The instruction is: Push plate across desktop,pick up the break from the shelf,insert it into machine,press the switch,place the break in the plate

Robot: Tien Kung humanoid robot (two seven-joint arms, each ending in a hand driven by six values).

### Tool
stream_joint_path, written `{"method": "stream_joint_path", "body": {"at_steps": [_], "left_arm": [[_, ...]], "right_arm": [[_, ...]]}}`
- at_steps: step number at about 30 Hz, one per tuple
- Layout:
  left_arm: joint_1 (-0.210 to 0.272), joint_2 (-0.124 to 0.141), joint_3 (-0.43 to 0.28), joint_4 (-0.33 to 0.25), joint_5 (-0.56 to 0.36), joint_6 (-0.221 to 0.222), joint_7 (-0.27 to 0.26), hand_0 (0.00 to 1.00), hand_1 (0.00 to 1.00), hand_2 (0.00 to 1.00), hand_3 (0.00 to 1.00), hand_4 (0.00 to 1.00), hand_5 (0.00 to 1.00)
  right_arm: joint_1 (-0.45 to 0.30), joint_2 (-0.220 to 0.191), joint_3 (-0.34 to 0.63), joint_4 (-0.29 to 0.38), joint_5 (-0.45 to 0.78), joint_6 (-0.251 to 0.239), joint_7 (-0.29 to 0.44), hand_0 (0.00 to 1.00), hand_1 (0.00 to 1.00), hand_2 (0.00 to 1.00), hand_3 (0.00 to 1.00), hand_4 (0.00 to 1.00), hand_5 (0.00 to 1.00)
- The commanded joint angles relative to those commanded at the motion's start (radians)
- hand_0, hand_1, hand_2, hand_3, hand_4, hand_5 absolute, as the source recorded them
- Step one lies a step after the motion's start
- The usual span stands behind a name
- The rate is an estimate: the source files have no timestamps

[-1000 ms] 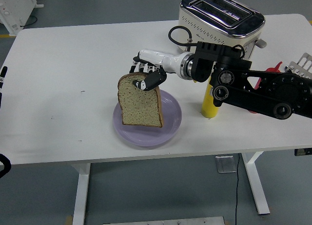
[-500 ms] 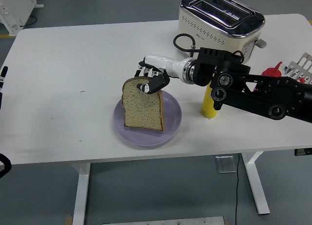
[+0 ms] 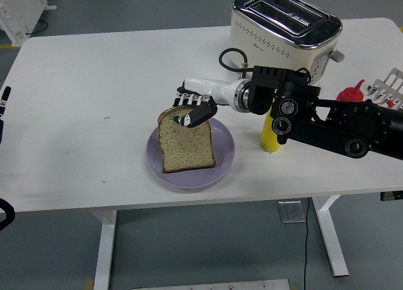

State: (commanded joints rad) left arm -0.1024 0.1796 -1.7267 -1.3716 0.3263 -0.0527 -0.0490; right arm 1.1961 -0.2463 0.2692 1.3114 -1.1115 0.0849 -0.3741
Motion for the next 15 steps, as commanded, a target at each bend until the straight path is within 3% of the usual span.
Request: {"method": "stream_joint_path", "body": {"at_steps": [3, 4, 9, 10, 15], "left_arm": [[-0.003, -0.001, 0.003, 0.001, 0.000, 0.000, 0.001, 0.870, 0.823, 0.875, 0.778, 0.707, 0.998], [-0.004, -0.001, 0.003, 0.001, 0.000, 0.000, 0.001, 0.868, 0.820, 0.875, 0.778, 0.707, 0.998], [-0.006, -0.001, 0.003, 0.004, 0.001, 0.000, 0.001, 0.868, 0.820, 0.875, 0.778, 0.707, 0.998], [-0.006, -0.001, 0.003, 0.004, 0.001, 0.000, 0.001, 0.868, 0.819, 0.875, 0.777, 0.707, 0.998], [-0.007, -0.002, 0.003, 0.003, 0.002, 0.000, 0.001, 0.868, 0.819, 0.875, 0.777, 0.707, 0.998]], "right_arm": [[-0.001, 0.002, 0.003, -0.004, -0.007, 0.000, 0.004, 0.570, 0.648, 0.641, 0.614, 0.688, 0.289], [-0.001, 0.002, 0.003, -0.005, -0.010, 0.001, 0.004, 0.662, 0.719, 0.709, 0.680, 0.707, 0.284], [-0.002, 0.001, 0.005, -0.009, -0.021, -0.002, 0.006, 0.662, 0.719, 0.709, 0.680, 0.707, 0.284], [-0.002, 0.001, 0.005, -0.009, -0.022, -0.003, 0.006, 0.734, 0.781, 0.791, 0.747, 0.729, 0.279], [-0.002, -0.002, 0.033, -0.007, -0.051, -0.030, 0.011, 0.734, 0.781, 0.791, 0.747, 0.729, 0.279]]}}
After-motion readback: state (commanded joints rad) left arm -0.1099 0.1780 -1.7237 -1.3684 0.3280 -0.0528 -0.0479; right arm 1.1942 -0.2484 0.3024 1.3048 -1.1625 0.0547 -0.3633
